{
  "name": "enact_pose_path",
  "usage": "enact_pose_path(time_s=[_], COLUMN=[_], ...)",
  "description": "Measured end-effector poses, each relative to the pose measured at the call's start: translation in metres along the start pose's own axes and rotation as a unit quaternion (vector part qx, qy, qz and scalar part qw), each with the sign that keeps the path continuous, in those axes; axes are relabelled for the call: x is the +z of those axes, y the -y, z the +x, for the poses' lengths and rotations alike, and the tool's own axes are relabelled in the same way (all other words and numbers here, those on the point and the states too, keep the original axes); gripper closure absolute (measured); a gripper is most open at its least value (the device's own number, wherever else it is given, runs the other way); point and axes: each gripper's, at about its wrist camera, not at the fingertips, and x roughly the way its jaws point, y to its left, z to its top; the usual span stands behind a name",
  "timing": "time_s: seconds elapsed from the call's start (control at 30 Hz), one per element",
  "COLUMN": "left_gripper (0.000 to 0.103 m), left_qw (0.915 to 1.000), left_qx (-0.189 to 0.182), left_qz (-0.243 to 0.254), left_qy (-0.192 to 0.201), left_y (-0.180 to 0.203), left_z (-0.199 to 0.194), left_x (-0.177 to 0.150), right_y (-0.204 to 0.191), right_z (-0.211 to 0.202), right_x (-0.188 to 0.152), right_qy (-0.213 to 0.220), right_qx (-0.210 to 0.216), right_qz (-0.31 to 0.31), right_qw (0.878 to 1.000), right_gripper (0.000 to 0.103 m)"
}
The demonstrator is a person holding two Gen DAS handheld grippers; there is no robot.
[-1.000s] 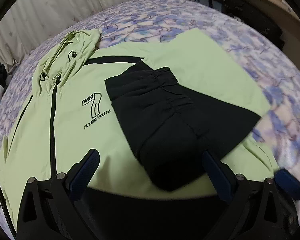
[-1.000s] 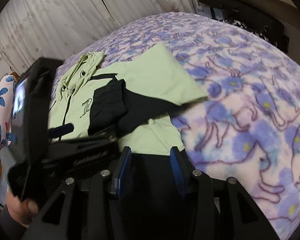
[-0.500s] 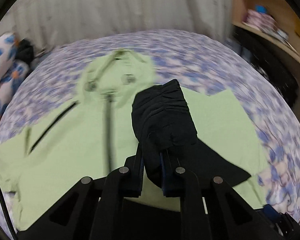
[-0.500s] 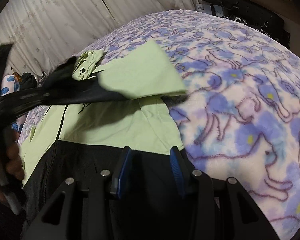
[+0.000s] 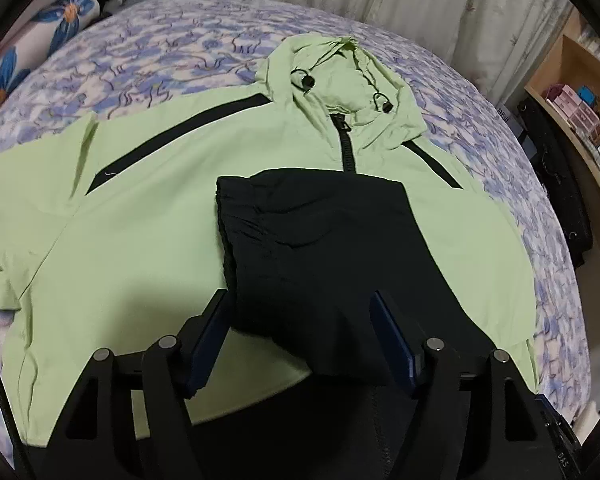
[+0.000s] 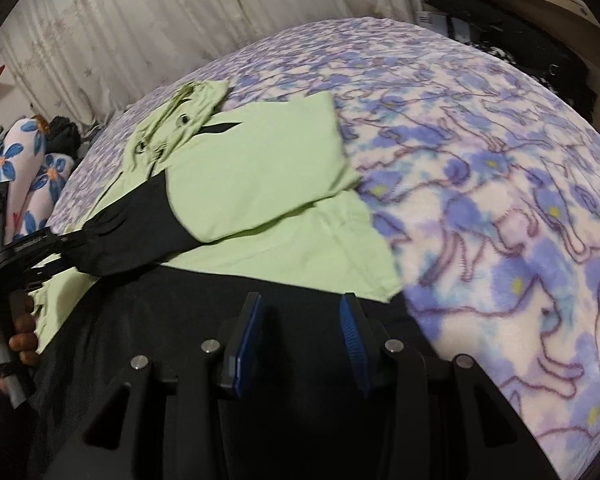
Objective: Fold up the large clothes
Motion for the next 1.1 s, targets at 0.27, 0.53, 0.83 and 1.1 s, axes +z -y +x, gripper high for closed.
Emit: enact_pose_path(time_s=[0.27, 0.53, 0.83, 1.1], left_gripper=[0.032, 0.092, 0.093, 0.059], left_qw=[0.9986, 0.9998, 0.9969, 0.9983], left_qx=[-0.010, -0.002, 0.023, 0.055], left_qz=[-0.028, 0.010, 0.048, 0.015], left_qy=[-0.043, -0.019, 0.058, -0.011], left_y=[-0.033, -0.019, -0.007, -0.044], left_z=[0.032, 0.036, 0.014, 0.064], left_x=[0.016, 0.040, 0.088, 0.077], right_y=[0.001, 0.050, 0.061, 0.043], right_z=[-0.009, 0.060, 0.080, 0.109], right_x=[0.052, 0.115, 0.129, 0.123], right_qy=[0.005, -0.038, -0.044, -0.089], right_qx=[0.021, 0.007, 0.032, 0.038], right_qz=[0.024, 0.073, 0.086, 0.035], right_qw=[0.999, 0.997, 0.995, 0.995], right_gripper=[0.056, 0.049, 0.049, 0.049])
